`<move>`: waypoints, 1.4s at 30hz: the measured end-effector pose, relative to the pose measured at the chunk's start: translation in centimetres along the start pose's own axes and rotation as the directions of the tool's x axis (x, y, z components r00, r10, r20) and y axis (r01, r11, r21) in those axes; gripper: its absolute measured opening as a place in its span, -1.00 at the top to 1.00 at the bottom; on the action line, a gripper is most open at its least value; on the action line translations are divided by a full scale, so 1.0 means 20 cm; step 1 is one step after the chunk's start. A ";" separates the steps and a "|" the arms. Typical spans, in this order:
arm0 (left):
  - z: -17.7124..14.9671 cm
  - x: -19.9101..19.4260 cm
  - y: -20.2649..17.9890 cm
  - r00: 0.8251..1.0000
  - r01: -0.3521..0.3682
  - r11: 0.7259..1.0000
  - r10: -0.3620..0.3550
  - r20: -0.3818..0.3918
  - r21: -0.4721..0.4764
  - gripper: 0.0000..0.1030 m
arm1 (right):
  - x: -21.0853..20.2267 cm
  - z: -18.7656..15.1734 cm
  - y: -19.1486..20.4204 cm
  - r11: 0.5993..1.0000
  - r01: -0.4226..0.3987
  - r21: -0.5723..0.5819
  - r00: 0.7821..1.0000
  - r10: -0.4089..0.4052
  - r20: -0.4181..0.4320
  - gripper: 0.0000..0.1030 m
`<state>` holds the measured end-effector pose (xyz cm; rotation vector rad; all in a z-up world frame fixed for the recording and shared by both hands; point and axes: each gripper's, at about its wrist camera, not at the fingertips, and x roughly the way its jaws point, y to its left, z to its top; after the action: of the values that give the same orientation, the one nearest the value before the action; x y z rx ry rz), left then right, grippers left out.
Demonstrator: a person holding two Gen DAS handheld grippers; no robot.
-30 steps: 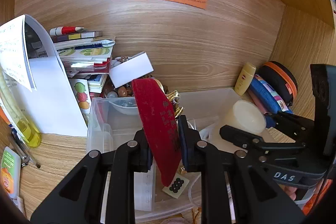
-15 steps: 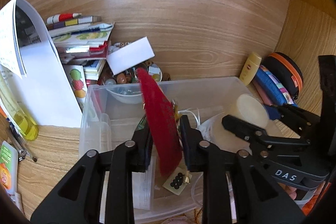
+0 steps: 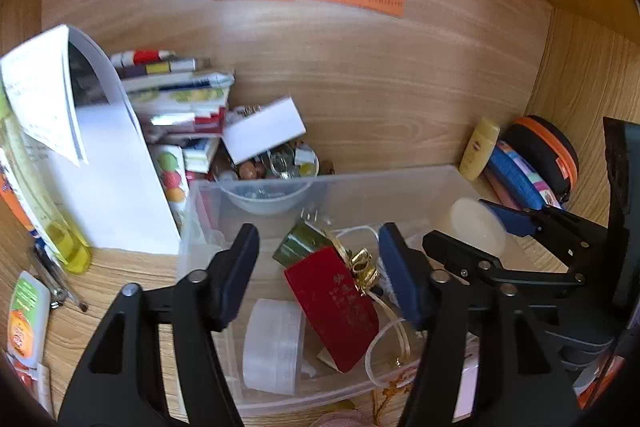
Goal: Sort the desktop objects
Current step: 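Withdraw both open grippers from the box, then grasp the bagged pink rope with the left gripper while right grasps the pink round container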
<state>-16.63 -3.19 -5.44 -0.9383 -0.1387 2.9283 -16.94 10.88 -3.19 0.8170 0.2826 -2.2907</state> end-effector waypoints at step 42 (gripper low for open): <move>-0.51 -0.58 0.32 0.978 -0.142 0.990 0.143 -0.149 0.018 -0.96 | -0.51 -0.32 -0.02 0.999 0.050 0.012 0.996 -0.051 0.078 -0.99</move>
<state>-1.51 -9.81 -7.60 -1.2111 -0.0546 2.9675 -8.33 19.02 -1.80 0.7307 0.2596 -2.3670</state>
